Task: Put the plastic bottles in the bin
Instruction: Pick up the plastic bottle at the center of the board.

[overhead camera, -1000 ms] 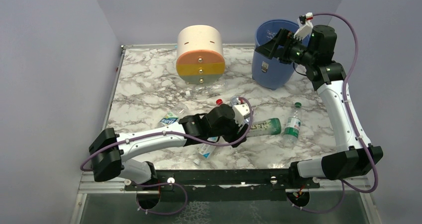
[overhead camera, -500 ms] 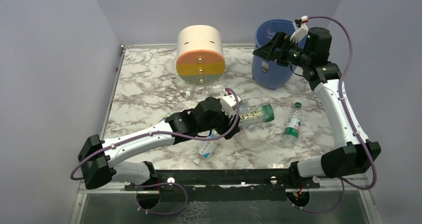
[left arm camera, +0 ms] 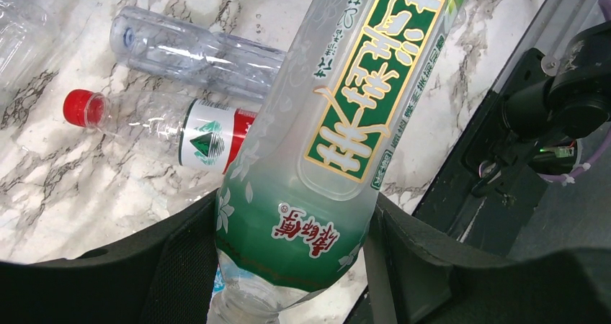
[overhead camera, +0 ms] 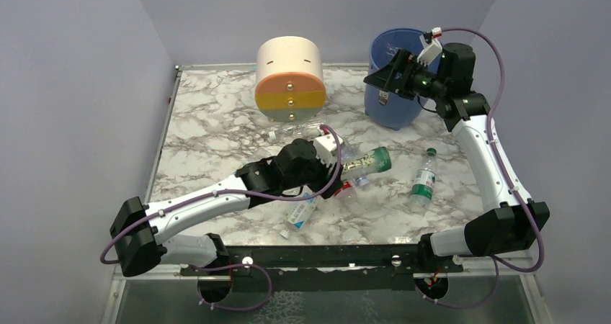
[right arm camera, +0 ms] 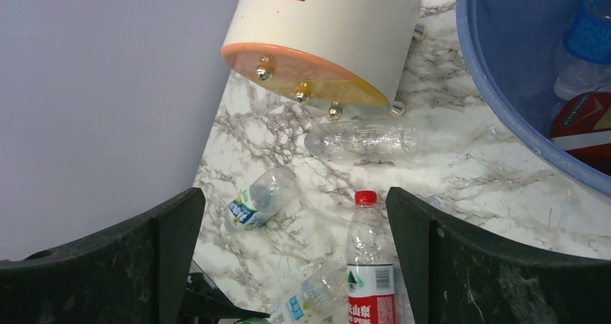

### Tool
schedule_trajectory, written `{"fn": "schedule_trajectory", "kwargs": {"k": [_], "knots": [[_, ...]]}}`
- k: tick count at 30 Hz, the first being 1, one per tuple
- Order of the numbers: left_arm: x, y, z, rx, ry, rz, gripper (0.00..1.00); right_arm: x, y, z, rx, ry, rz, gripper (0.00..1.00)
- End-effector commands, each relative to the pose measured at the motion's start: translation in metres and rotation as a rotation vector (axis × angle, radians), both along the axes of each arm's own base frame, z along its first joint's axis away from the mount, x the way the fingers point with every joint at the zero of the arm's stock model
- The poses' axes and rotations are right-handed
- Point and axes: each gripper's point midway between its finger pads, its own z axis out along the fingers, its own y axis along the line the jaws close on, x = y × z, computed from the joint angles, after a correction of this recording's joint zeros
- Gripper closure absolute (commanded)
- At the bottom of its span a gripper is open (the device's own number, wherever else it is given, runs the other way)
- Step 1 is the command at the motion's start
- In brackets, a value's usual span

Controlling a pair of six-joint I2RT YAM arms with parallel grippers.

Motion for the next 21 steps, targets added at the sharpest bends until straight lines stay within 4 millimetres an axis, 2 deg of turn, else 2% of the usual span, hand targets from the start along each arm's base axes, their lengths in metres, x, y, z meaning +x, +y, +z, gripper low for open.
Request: {"fn": "schedule_trajectory", "kwargs": {"k": [1,14,21], "knots": [[0.007,0.003,0.017,-0.055,-0.036,0.035,0.41,0.000,0.006,-0.004,0.015,-0.002,0.033,0.00],[0.016,0.014,0.029,-0.086,-0.060,0.076,0.41,-0.004,0.011,-0.022,0.040,0.039,0.061,0.00],[0.021,0.018,0.038,-0.107,-0.076,0.092,0.41,-0.007,0.016,-0.039,0.073,0.088,0.086,0.00]]}}
